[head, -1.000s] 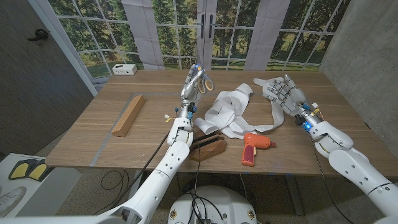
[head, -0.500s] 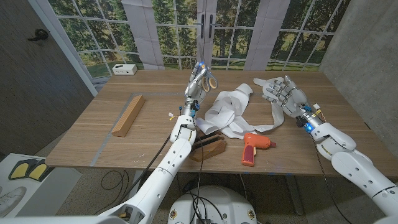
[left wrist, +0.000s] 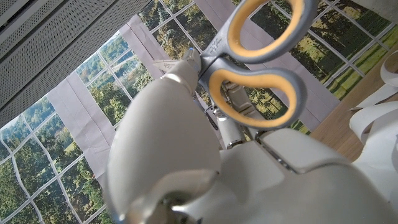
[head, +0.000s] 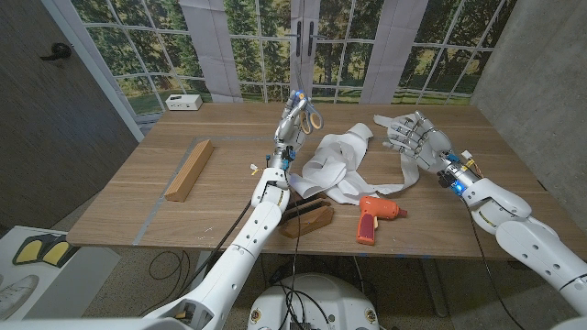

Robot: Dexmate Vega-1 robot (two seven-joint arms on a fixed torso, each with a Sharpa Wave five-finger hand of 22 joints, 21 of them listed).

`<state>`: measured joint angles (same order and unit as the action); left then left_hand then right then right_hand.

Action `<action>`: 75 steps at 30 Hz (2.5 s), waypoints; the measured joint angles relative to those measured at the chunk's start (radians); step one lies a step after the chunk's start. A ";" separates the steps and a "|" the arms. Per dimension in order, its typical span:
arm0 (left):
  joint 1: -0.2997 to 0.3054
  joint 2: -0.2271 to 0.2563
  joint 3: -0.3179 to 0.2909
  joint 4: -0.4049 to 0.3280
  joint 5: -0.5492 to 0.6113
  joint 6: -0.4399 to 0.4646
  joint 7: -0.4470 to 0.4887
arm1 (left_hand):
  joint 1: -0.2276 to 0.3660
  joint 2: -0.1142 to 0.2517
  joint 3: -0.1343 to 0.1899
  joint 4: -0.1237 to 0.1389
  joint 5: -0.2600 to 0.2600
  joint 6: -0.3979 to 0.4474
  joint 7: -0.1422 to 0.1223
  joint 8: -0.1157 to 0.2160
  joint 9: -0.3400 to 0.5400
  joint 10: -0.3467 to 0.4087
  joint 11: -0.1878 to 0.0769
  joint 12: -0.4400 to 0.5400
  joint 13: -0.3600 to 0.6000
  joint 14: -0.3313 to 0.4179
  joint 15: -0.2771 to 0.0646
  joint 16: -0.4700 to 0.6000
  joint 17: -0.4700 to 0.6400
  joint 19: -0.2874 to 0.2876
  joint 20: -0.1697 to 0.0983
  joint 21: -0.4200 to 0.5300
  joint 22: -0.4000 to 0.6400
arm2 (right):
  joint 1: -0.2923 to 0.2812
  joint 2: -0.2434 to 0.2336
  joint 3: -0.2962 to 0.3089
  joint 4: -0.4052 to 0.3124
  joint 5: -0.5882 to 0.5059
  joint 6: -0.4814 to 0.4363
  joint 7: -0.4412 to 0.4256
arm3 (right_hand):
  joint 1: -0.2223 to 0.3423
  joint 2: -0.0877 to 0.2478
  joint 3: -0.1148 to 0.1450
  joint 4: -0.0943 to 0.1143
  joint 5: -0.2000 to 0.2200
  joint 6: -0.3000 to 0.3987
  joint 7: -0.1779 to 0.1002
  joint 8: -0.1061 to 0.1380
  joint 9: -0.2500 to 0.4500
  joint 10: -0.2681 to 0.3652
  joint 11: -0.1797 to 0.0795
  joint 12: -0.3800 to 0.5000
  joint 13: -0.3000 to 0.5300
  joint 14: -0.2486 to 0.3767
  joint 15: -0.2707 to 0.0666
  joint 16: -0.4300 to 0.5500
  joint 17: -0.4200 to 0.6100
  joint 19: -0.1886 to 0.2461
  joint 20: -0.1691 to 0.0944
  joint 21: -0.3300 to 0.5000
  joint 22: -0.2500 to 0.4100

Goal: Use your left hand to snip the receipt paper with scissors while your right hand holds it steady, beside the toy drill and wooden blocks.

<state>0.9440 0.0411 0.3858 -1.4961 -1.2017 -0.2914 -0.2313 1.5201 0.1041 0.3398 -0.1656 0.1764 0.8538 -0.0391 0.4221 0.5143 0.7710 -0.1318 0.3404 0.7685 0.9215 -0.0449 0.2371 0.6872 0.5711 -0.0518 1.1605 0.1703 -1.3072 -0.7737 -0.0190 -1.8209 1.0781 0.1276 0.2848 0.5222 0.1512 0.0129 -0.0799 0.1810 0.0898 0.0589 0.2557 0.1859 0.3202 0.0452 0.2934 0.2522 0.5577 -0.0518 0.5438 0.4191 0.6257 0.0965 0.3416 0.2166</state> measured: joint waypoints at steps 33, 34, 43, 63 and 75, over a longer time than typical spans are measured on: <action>0.012 -0.014 0.015 -0.008 -0.031 0.051 -0.040 | -0.001 -0.001 0.000 0.000 0.002 0.000 0.000 0.000 -0.005 0.004 -0.004 0.000 -0.001 0.000 0.000 -0.005 0.001 0.000 0.000 0.000 -0.001 | 0.064 -0.062 -0.070 0.016 -0.002 -0.073 0.171 | -0.039 -0.026 0.059 -0.031 0.000 0.402 0.012 -0.060 0.007 0.620 -0.150 0.627 0.470 0.456 -0.108 0.311 0.425 0.227 -0.084 0.224 0.087; 0.012 -0.015 0.016 -0.008 -0.032 0.053 -0.041 | -0.001 -0.001 0.000 0.000 0.002 0.000 0.000 0.000 -0.005 0.004 -0.004 0.000 -0.001 0.000 0.000 -0.005 0.001 0.000 0.000 0.000 -0.001 | 0.068 -0.062 -0.074 0.018 -0.001 -0.076 0.176 | -0.039 -0.026 0.063 -0.035 0.000 0.406 0.009 -0.064 0.008 0.631 -0.161 0.674 0.524 0.465 -0.111 0.333 0.469 0.236 -0.093 0.239 0.095; 0.017 -0.018 0.023 -0.015 -0.042 0.065 -0.052 | -0.001 -0.001 0.000 0.000 0.002 0.000 0.000 0.000 -0.004 0.003 -0.004 -0.001 -0.001 0.000 0.000 -0.006 0.001 0.000 0.000 0.000 -0.001 | 0.099 -0.052 -0.112 0.037 0.013 -0.084 0.223 | -0.032 -0.033 0.076 -0.040 -0.004 0.417 0.013 -0.068 0.012 0.667 -0.186 0.855 0.753 0.482 -0.121 0.411 0.652 0.266 -0.116 0.293 0.112; 0.019 -0.025 0.034 -0.018 -0.071 0.105 -0.084 | 0.003 0.003 -0.006 0.003 0.006 0.005 0.005 0.000 -0.002 0.003 -0.004 -0.002 -0.002 -0.001 -0.001 -0.008 0.001 0.004 -0.004 -0.001 0.000 | 0.133 -0.030 -0.159 0.053 0.036 -0.095 0.268 | -0.032 -0.033 0.102 -0.058 -0.004 0.386 0.009 -0.072 0.009 0.649 -0.199 0.898 0.819 0.475 -0.120 0.401 0.700 0.258 -0.112 0.309 0.099; 0.023 -0.025 0.043 -0.028 -0.078 0.121 -0.104 | 0.003 0.003 -0.007 0.001 0.006 0.005 0.005 0.000 -0.002 0.003 -0.004 -0.002 -0.002 -0.001 -0.002 -0.008 0.001 0.004 -0.004 -0.001 0.000 | 0.139 -0.032 -0.168 0.050 0.033 -0.088 0.271 | -0.016 -0.035 0.113 -0.055 -0.004 0.339 -0.019 -0.072 0.009 0.622 -0.174 0.804 0.661 0.467 -0.114 0.297 0.575 0.213 -0.104 0.309 0.072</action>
<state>0.9668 0.0158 0.4292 -1.5242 -1.2802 -0.1708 -0.3351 1.5229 0.1069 0.3330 -0.1641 0.1824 0.8589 -0.0337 0.4221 0.5123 0.7742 -0.1354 0.3387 0.7670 0.9204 -0.0465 0.2294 0.6883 0.5750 -0.0557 1.1593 0.1703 -1.1686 -0.8059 -0.1872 -1.7712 1.1106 0.0391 0.5554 0.5059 0.1160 0.1263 -0.1348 0.1772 0.4286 0.0397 0.1840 0.1952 0.9417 -0.1286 1.0973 0.9129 1.0251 -0.1659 0.8407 0.9939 0.8383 -0.0073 0.6508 0.2886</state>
